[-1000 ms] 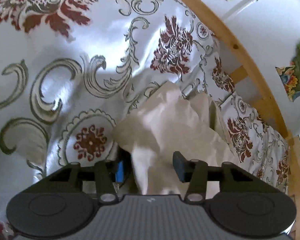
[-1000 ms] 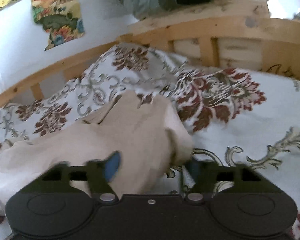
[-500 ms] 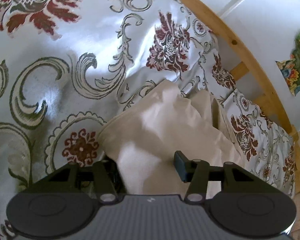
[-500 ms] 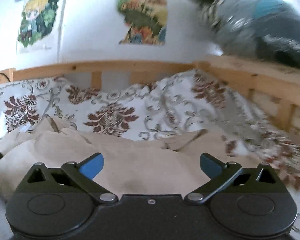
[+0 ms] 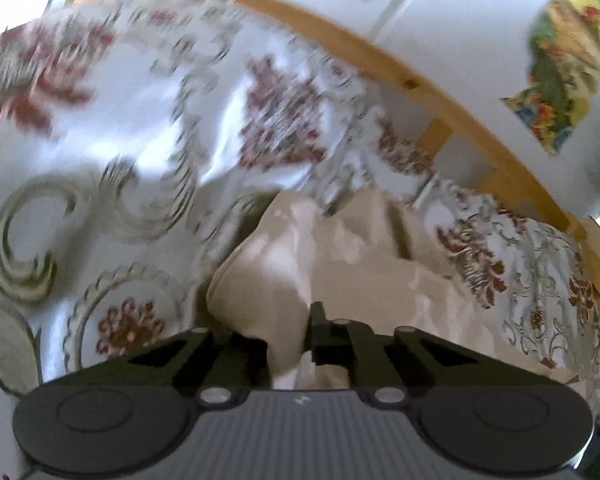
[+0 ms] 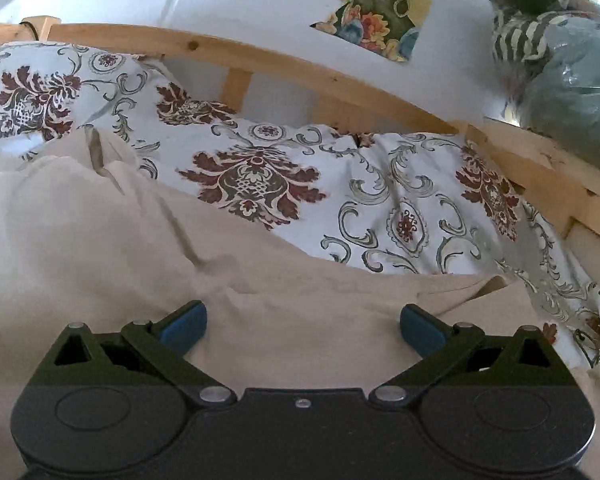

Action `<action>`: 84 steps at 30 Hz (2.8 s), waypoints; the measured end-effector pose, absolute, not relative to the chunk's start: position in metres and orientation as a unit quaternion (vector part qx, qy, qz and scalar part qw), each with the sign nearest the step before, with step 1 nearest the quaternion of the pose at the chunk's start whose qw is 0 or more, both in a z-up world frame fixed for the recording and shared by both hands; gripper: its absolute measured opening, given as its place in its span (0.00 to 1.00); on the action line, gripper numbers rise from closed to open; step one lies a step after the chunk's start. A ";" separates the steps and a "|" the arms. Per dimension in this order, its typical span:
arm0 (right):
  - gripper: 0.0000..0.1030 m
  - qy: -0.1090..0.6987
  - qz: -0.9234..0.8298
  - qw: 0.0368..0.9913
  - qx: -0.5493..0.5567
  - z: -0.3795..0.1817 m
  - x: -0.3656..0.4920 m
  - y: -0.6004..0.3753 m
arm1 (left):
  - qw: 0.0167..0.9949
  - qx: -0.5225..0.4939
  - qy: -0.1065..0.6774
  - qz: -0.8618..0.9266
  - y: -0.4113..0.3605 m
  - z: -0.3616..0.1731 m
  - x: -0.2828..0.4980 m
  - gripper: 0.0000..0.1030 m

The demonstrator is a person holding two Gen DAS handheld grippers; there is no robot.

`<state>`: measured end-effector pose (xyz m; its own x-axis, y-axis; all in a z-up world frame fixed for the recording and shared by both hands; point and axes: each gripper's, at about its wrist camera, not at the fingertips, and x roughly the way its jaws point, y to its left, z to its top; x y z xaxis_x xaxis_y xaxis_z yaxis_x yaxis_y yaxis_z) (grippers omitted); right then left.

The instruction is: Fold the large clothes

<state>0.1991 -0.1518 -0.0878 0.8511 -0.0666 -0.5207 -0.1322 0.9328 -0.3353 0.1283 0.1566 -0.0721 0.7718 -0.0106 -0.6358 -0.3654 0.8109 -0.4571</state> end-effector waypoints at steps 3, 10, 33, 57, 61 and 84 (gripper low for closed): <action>0.98 0.270 0.045 0.952 -0.138 -0.070 0.186 -0.168 | 0.924 -0.239 0.290 0.075 0.141 -0.051 0.122 0.01; 0.98 0.242 0.047 0.964 -0.104 -0.059 0.133 -0.203 | 0.964 -0.127 0.234 -0.005 0.083 0.027 0.121 0.01; 0.46 0.231 0.093 0.846 0.472 0.003 0.063 -0.465 | 0.914 0.145 0.230 -0.302 -0.205 0.033 0.099 0.01; 0.34 0.390 0.135 0.842 0.347 -0.021 0.134 -0.427 | 0.857 0.187 0.221 -0.426 -0.200 -0.001 0.042 0.52; 0.20 0.370 0.145 0.855 0.333 -0.017 0.132 -0.427 | 0.851 0.183 0.195 -0.453 -0.177 0.006 0.031 0.56; 0.14 0.319 0.092 0.943 -0.024 -0.037 0.121 -0.394 | 0.832 -0.200 0.438 -0.276 -0.051 -0.040 0.164 0.91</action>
